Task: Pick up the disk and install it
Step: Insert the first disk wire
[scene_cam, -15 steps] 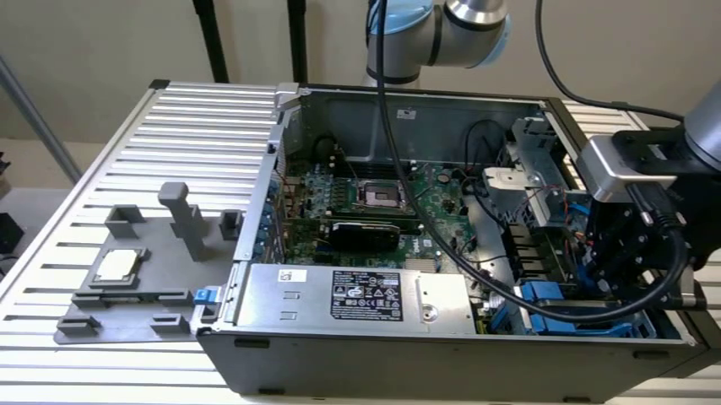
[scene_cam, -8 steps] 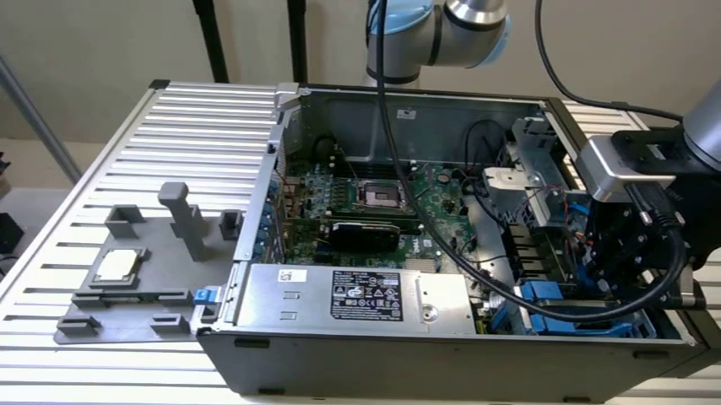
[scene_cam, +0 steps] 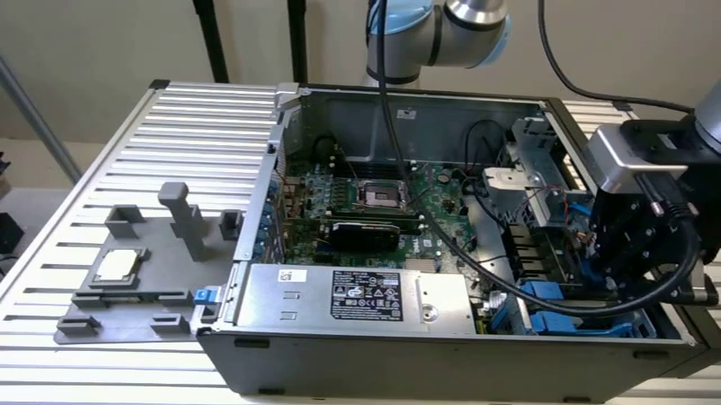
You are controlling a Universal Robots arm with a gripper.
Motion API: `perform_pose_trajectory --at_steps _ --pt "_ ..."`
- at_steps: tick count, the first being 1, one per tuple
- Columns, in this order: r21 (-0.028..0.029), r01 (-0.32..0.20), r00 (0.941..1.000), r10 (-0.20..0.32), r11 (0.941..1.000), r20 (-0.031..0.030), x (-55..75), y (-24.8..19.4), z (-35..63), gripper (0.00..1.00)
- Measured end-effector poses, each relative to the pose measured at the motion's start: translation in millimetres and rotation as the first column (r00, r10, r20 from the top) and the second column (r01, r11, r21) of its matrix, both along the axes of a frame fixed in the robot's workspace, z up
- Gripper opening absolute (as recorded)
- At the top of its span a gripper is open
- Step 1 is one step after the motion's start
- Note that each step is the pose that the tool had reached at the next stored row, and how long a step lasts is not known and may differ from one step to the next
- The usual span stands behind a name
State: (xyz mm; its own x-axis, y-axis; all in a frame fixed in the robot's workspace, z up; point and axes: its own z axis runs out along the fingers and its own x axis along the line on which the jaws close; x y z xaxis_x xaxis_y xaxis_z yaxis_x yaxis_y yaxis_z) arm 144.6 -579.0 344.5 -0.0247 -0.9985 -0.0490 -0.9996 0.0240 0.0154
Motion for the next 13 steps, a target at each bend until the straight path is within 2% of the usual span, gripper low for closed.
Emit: perform_pose_trajectory --at_steps 11,13 --pt "0.0002 0.0 1.0 0.0 1.0 -0.0005 0.0 0.0 49.8 0.25" --pt "0.0002 0.0 1.0 0.0 1.0 -0.0005 0.0 0.0 53.8 0.25"
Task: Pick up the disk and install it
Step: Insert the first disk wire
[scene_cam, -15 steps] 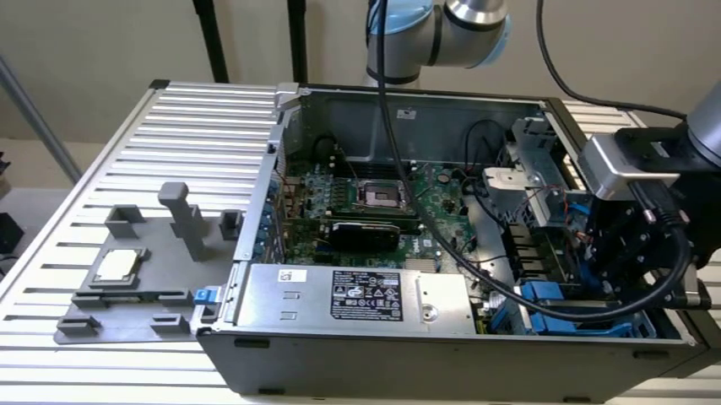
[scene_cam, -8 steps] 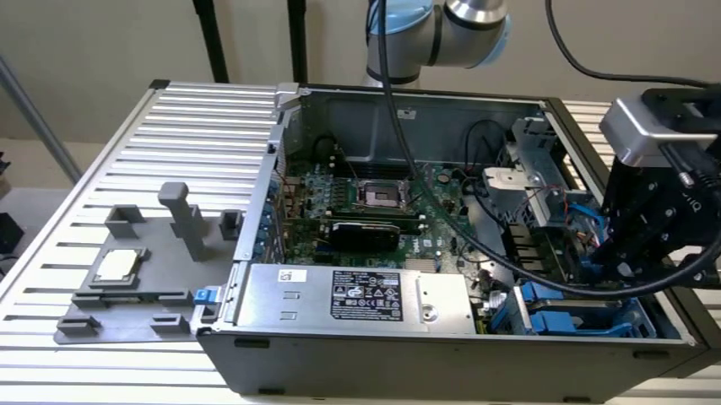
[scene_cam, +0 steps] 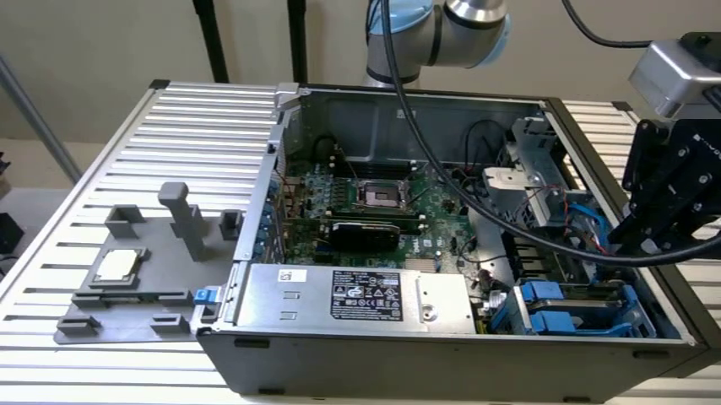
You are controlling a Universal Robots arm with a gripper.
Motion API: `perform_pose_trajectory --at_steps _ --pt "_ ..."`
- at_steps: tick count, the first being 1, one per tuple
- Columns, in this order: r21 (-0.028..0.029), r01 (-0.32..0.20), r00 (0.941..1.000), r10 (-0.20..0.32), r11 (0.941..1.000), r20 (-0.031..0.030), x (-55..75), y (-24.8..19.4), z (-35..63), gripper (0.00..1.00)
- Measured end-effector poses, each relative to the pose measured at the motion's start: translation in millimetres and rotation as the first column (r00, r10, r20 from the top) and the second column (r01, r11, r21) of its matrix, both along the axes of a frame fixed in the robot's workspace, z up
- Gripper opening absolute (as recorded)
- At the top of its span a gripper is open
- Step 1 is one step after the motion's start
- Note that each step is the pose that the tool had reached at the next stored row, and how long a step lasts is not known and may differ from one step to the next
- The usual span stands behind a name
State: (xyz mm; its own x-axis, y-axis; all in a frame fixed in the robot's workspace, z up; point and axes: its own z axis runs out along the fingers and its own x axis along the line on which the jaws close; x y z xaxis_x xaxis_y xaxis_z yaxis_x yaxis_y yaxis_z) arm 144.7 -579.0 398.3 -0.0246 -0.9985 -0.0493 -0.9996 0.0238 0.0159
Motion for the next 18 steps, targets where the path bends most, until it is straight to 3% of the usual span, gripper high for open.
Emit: perform_pose_trajectory --at_steps 8,10,12,13,18 --pt "-0.0006 0.0 1.0 0.0 1.0 0.0 -7.0 -0.8 -3.2 0.25" --pt "-0.0008 0.0 1.0 0.0 1.0 0.0 -9.2 -1.4 -5.6 0.32" --pt "-0.0012 0.0 1.0 0.0 1.0 0.0 -10.2 -2.0 -8.3 0.32" --pt "-0.0014 0.0 1.0 0.0 1.0 0.0 -10.3 -2.2 -9.8 0.39" --pt "-0.0021 0.0 1.0 0.0 1.0 0.0 -11.0 -2.5 -18.6 0.39"
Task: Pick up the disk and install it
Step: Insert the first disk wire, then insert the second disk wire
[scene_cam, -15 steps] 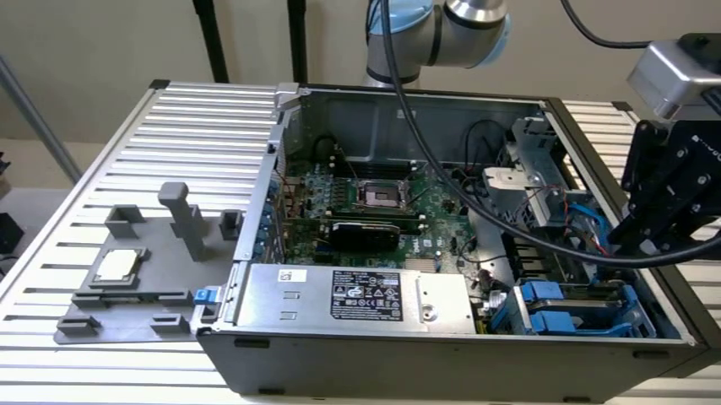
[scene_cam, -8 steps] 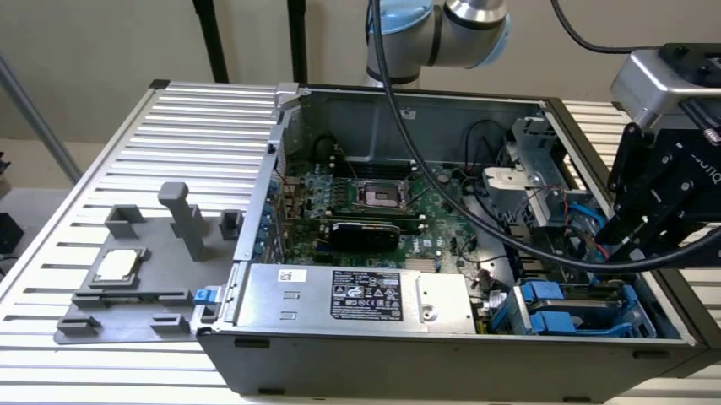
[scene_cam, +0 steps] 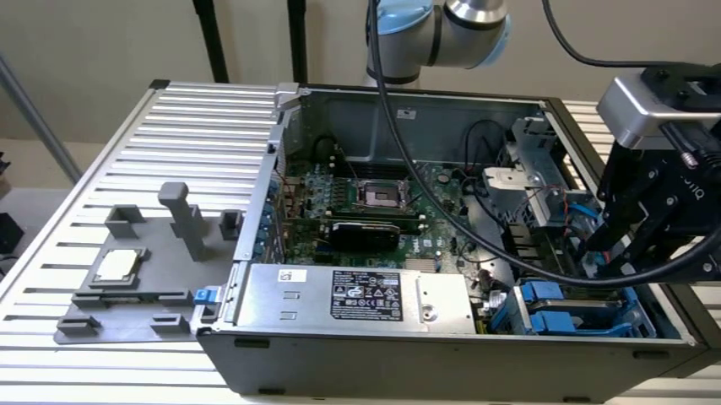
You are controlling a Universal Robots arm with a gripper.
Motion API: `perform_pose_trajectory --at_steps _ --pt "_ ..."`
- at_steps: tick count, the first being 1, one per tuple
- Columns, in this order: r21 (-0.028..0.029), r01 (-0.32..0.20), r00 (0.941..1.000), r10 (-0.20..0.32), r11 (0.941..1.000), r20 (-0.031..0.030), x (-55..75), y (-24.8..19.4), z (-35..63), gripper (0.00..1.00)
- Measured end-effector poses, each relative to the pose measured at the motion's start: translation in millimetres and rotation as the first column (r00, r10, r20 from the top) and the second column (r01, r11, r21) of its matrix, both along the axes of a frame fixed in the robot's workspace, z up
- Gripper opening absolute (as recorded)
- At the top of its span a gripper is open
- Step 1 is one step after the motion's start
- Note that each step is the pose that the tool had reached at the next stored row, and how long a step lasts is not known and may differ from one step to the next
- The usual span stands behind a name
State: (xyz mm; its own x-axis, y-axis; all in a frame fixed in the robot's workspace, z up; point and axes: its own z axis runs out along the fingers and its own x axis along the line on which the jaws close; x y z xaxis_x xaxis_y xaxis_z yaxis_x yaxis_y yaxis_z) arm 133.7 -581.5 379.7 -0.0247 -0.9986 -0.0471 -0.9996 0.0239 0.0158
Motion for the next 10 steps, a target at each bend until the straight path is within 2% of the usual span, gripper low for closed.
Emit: perform_pose_trajectory --at_steps 7,10 --pt "-0.0013 0.0 1.0 0.0 1.0 0.0 0.0 0.6 -7.8 0.39" --pt "-0.0035 0.0 1.0 0.0 1.0 0.0 0.0 1.8 -10.0 0.39"
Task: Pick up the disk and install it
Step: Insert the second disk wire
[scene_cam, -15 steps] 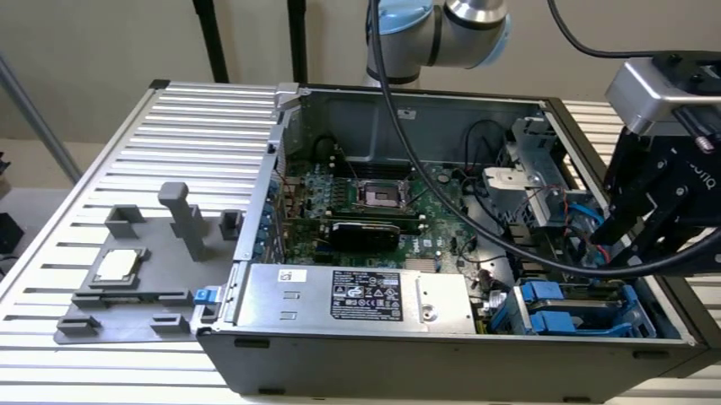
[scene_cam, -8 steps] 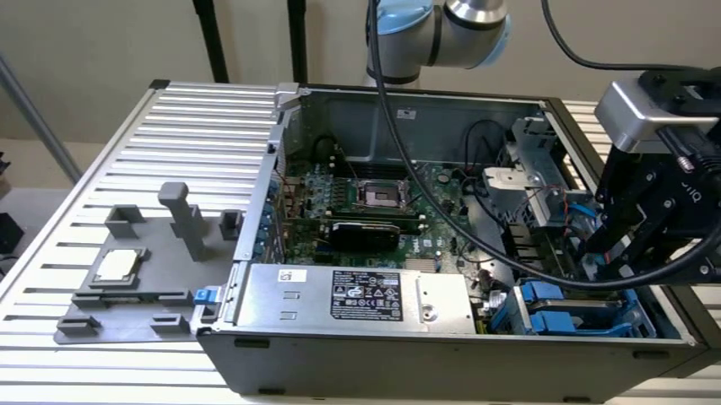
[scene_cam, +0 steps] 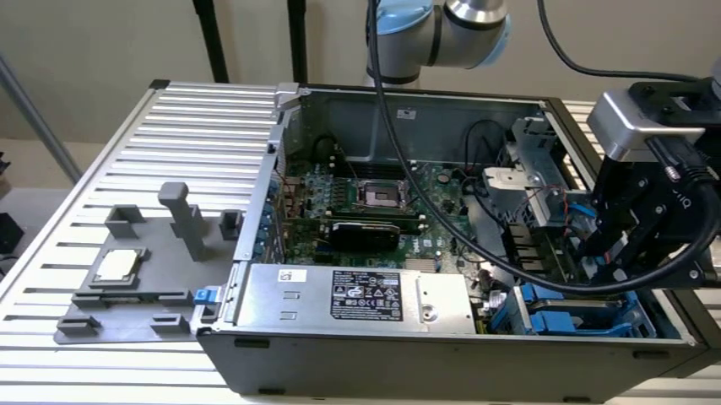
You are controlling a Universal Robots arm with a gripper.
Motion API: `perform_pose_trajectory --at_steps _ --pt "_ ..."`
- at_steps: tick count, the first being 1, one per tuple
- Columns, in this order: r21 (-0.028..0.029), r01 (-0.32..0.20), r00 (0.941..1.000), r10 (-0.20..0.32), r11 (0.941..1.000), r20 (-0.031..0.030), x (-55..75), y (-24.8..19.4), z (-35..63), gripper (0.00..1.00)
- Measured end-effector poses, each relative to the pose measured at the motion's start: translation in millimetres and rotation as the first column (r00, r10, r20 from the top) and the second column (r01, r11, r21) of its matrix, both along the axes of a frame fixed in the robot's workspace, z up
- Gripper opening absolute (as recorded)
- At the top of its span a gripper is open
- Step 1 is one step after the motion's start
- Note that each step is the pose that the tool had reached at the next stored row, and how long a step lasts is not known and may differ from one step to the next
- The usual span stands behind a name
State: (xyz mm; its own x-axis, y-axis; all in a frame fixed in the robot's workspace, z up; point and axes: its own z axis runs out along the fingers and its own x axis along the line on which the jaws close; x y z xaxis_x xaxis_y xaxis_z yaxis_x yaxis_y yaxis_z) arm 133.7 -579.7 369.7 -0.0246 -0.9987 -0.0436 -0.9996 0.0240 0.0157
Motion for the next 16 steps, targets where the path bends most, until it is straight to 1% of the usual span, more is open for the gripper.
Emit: perform_pose_trajectory --at_steps 5,11,16 --pt "-0.0061 0.0 1.0 0.0 1.0 -0.0001 0.5 3.3 -1.3 0.39" --pt "-0.0123 0.0 1.0 0.0 0.9999 0.0 3.0 4.4 -1.7 0.39" --pt "-0.0219 0.0 1.0 0.0 0.9998 0.0 3.3 6.1 -3.6 0.39"
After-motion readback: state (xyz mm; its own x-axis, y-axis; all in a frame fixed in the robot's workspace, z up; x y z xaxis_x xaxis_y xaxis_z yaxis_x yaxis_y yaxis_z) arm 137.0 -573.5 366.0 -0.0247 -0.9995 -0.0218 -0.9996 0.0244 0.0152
